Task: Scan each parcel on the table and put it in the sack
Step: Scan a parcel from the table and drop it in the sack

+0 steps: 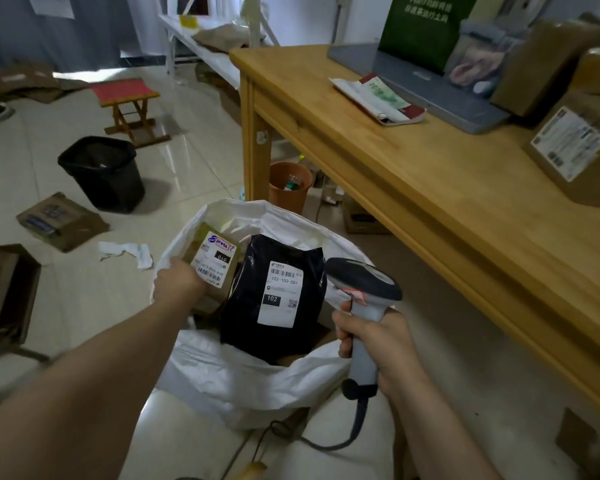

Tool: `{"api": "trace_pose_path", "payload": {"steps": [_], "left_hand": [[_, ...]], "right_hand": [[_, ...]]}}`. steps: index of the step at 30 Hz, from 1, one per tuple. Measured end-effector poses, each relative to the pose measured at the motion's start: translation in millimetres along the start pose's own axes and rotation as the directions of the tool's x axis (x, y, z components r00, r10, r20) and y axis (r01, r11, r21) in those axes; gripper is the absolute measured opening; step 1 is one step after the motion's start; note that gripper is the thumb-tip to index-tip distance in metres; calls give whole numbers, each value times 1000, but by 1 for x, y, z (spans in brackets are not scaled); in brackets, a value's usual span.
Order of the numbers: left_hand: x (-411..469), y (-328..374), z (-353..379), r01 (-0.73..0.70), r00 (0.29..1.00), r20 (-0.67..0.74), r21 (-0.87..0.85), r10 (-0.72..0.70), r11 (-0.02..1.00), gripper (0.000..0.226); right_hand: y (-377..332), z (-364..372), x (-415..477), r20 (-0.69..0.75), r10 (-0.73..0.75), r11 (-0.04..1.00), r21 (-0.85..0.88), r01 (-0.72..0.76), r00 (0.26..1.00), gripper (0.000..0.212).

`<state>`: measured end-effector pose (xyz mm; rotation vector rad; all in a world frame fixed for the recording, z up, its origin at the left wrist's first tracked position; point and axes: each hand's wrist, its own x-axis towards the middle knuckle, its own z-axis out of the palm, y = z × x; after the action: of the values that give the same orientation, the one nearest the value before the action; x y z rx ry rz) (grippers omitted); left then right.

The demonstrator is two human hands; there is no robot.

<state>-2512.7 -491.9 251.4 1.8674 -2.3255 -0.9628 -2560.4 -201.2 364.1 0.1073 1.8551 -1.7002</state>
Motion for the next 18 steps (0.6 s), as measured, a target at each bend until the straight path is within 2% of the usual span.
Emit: {"api": "trace_pose_path", "payload": {"steps": [2, 3, 5, 7, 10, 13, 18], "left_hand": [[-10, 18, -1, 4, 999, -38, 68, -2, 998, 62], [-15, 27, 0, -41, 998, -44, 117, 47, 992, 68], [-29, 54, 2, -189, 979, -45, 177, 200, 966, 76], [-54, 87, 4, -355, 926, -64, 192, 372, 915, 72], [-101, 138, 9, -592, 787, -88, 170, 610, 788, 70], [-151, 183, 19, -791, 591, -117, 114, 798, 602, 68], [-230, 259, 42, -943, 327, -59, 51, 943, 330, 64]], "right_hand": [[-2, -3, -3, 0, -1, 1000, 25, 1, 1000, 9], [-3, -6, -5, -2, -4, 999, 38, 4, 1000, 9], [-7, -12, -10, -16, -8, 996, 84, 9, 1000, 7], [-13, -20, -15, -35, -13, 986, 164, 19, 999, 7], [-24, -38, -24, -89, -23, 953, 300, 49, 996, 10], [-41, -67, -35, -155, -71, 929, 349, 122, 985, 11], [-79, -137, -55, -231, -205, 873, 397, 284, 951, 6]]}}
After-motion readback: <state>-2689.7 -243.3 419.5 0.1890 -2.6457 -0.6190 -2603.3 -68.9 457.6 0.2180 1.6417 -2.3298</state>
